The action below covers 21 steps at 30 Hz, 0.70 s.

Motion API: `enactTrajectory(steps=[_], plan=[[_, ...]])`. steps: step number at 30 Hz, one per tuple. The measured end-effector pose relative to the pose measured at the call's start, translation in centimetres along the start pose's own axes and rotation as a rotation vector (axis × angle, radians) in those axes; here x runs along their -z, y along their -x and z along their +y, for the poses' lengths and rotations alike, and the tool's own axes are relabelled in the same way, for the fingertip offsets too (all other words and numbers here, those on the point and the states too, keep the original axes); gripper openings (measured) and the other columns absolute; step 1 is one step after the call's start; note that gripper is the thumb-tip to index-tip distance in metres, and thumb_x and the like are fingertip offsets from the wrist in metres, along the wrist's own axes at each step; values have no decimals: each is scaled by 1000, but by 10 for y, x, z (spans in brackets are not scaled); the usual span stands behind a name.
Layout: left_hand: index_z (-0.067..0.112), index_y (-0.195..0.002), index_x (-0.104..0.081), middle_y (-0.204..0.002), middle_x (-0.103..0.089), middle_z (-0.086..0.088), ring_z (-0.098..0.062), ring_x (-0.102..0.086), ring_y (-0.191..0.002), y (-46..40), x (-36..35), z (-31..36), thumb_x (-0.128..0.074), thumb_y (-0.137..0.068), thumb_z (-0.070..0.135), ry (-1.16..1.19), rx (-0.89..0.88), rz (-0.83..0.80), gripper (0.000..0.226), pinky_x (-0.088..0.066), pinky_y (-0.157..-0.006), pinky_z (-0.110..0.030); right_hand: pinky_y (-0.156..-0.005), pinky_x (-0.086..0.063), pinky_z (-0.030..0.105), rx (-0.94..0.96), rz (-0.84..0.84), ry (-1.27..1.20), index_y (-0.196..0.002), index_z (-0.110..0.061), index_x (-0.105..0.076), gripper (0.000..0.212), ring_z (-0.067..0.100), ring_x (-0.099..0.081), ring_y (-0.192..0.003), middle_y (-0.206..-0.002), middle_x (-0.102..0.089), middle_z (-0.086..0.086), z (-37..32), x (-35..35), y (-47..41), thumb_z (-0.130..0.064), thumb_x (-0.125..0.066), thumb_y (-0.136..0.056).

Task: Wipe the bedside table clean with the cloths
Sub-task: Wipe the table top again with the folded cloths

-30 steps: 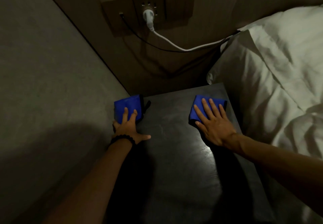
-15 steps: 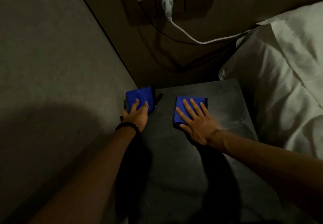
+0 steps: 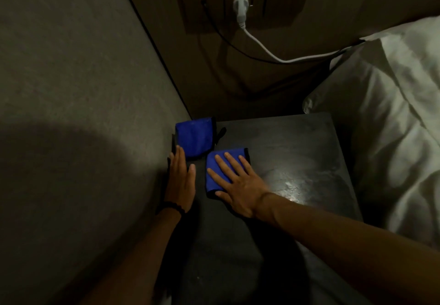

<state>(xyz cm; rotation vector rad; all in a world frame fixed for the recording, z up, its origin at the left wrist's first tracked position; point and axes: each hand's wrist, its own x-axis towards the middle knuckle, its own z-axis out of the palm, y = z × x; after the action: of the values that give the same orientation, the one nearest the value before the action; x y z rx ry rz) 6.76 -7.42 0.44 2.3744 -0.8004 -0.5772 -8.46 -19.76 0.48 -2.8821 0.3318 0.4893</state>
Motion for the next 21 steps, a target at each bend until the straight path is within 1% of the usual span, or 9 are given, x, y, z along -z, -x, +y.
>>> enactTrajectory(steps=[4, 5, 7, 9, 10, 14, 16, 19, 21], plan=[[19, -151, 5, -161, 9, 3, -13, 7, -147, 3, 4, 1, -25, -104, 22, -12, -33, -8, 56, 11, -109, -14, -119, 19, 51, 38, 26, 10, -156, -35, 16, 68, 30, 27, -149, -162, 26, 5, -16, -1, -7, -63, -12, -100], [17, -151, 5, -161, 10, 1, -14, 8, -147, 2, 5, 1, -24, -105, 21, -19, -38, -19, 54, 12, -109, -13, -118, 20, 51, 47, 33, 10, -156, -34, 15, 68, 30, 27, -149, -163, 25, 6, -21, -1, -8, -62, -12, -100], [13, -151, 4, -161, 12, -3, -17, 10, -148, 1, 4, -2, -24, -105, 20, -77, -48, -62, 54, 14, -111, -18, -118, 21, 50, 72, 41, 12, -157, -34, 13, 67, 30, 26, -150, -164, 22, 6, -29, -2, -9, -61, -13, -101], [12, -151, 4, -160, 15, -4, -18, 13, -147, 0, 5, -6, -26, -106, 19, -178, -53, -99, 55, 19, -107, -17, -118, 21, 50, 101, 37, 14, -156, -34, 10, 65, 30, 25, -150, -165, 20, 7, -38, -3, -12, -60, -15, -102], [13, -151, 3, -160, 15, -3, -17, 14, -147, -1, 6, -6, -26, -106, 20, -195, -56, -104, 54, 19, -107, -17, -119, 20, 50, 115, 32, 13, -157, -33, 8, 65, 30, 25, -150, -166, 19, 7, -43, -2, -15, -59, -17, -102], [14, -151, -9, -162, 4, 0, -12, 9, -147, -4, 13, -2, -19, -106, 22, -66, -65, -85, 47, 5, -116, -26, -121, 16, 51, 167, 5, -18, -159, -30, -3, 66, 29, 22, -151, -167, 14, 6, -60, 4, -22, -56, -25, -103], [14, -151, -13, -162, 2, 1, -12, 7, -147, -5, 14, -2, -19, -105, 23, -37, -74, -76, 47, 0, -119, -32, -121, 16, 51, 202, -24, -32, -159, -29, -13, 64, 28, 22, -151, -168, 9, 5, -66, 7, -24, -55, -27, -103], [19, -151, -13, -161, 2, 4, -12, 7, -146, -5, 13, -5, -19, -104, 29, -123, -56, -56, 48, 2, -117, -31, -122, 13, 52, 265, -48, -23, -157, -31, -25, 58, 28, 20, -152, -169, 4, 5, -67, 8, -24, -54, -29, -103], [19, -151, -12, -161, 1, 3, -14, 7, -147, -4, 12, -5, -17, -104, 30, -162, -42, -46, 48, 1, -117, -33, -122, 10, 52, 314, -49, -18, -155, -32, -30, 56, 28, 17, -153, -169, 1, 5, -62, 8, -20, -54, -30, -104]])
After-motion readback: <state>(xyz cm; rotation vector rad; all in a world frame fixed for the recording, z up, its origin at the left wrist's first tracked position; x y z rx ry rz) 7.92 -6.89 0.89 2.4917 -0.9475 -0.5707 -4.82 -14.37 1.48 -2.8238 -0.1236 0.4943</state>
